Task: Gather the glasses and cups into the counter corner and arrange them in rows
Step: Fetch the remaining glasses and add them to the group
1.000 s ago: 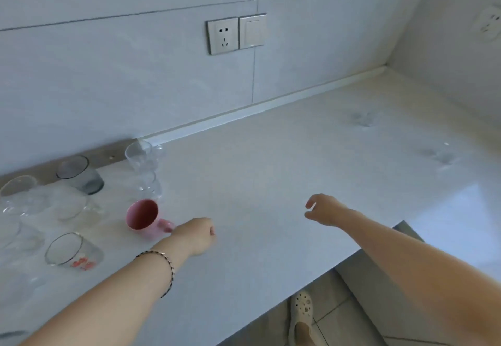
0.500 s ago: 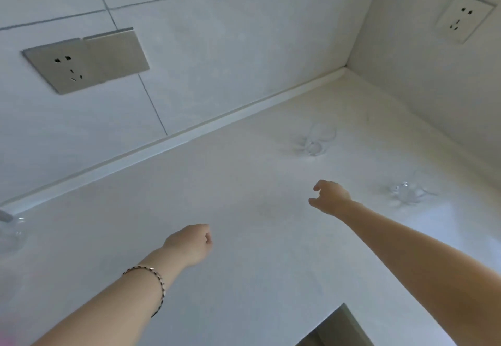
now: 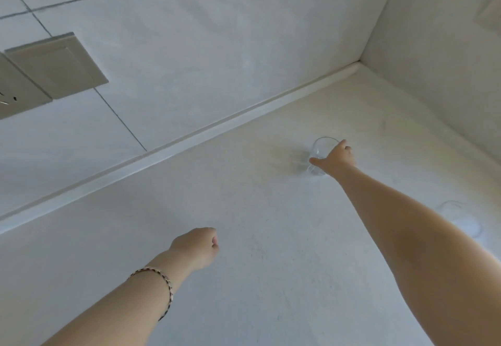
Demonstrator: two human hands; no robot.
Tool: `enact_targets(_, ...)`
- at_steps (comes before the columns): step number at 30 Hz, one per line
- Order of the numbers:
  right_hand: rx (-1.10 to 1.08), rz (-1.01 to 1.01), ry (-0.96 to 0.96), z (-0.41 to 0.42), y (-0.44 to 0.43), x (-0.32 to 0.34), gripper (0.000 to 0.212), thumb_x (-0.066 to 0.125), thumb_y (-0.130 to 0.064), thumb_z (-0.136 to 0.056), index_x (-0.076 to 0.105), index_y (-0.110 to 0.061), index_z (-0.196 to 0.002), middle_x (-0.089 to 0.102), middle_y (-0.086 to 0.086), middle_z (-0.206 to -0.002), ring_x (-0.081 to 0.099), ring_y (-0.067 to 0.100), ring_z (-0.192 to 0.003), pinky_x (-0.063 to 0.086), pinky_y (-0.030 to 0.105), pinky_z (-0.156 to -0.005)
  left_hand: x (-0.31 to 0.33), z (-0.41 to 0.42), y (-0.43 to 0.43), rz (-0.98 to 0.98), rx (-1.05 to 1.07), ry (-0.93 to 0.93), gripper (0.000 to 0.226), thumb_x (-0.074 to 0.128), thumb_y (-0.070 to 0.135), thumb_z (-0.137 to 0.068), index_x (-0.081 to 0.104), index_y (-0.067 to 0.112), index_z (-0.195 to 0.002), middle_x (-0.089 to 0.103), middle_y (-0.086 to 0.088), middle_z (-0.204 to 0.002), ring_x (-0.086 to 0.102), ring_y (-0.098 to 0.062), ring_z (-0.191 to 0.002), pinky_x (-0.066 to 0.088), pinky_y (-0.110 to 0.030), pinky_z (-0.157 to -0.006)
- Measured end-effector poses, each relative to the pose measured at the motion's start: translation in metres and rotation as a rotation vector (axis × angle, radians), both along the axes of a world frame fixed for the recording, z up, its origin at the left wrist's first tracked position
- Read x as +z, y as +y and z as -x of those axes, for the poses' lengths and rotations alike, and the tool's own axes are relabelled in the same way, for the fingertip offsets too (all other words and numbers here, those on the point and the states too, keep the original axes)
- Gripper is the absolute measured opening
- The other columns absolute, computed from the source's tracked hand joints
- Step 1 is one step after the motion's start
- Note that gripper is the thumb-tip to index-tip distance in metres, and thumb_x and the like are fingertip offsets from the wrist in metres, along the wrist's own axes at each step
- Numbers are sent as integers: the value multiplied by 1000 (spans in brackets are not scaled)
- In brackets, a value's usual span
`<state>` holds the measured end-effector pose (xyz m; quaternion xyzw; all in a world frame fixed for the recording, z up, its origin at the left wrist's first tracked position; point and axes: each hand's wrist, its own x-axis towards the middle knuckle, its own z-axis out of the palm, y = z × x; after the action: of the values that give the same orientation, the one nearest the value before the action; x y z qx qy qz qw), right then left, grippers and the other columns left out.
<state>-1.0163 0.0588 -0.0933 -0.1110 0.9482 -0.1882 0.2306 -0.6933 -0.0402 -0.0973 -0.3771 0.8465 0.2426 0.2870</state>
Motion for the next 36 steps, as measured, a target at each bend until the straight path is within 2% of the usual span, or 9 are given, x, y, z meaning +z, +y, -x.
enact_targets(5,-8,75,35,2,0,-3,90,78,-34,-73,27,-5,-142,38,15,-143,44,30,-130,42,37,-101,-5,2,-17,-30,3,-8,7,39,24,-96,46,24,-93,53,4,-100,51,-16,-90,38,-25,-77)
enact_targets(7,32,91,68,-8,2,0,86,80,-30,-71,32,-7,-139,41,14,-140,49,31,-124,45,38,-98,-5,-3,-21,-33,17,-8,7,39,25,-97,46,25,-94,52,4,-100,51,-15,-91,38,-24,-78)
enact_targets(11,259,90,94,-54,6,8,86,80,-32,-68,34,-15,-139,46,8,-136,53,28,-119,48,37,-95,-2,-28,-25,-31,80,-6,8,39,25,-96,47,25,-93,53,5,-101,57,-19,-101,40,-26,-81)
enact_targets(16,547,57,-46,-144,3,20,92,82,-41,-63,34,-22,-139,48,1,-135,54,21,-120,47,33,-97,4,-90,-17,-18,198,-20,9,40,26,-94,47,28,-89,53,7,-100,58,-19,-107,45,-30,-92)
enact_targets(21,796,19,-108,-250,1,29,90,79,-42,-64,34,-24,-139,48,-4,-133,55,19,-117,46,30,-96,9,-174,0,-6,336,-13,10,40,26,-95,47,27,-89,53,6,-99,58,-18,-101,46,-31,-91)
enact_targets(26,981,-10,-117,-358,2,37,91,78,-41,-65,31,-23,-141,45,-5,-137,53,19,-119,46,31,-97,14,-275,23,-10,466,-11,14,38,23,-95,46,27,-85,51,5,-100,51,-16,-92,41,-27,-83)
enact_targets(33,1103,-13,-112,-519,7,42,91,77,-42,-64,31,-25,-140,45,-7,-136,53,16,-119,46,27,-93,10,-442,57,-21,616,1,8,41,23,-94,47,23,-89,60,-1,-112,56,-18,-100,45,-30,-89)
enact_targets(36,1108,-23,-114,-593,9,41,90,77,-43,-63,32,-25,-139,46,-6,-134,53,16,-117,46,27,-93,10,-519,67,-30,638,6,13,40,24,-95,46,25,-84,53,2,-102,50,-16,-93,40,-26,-82)
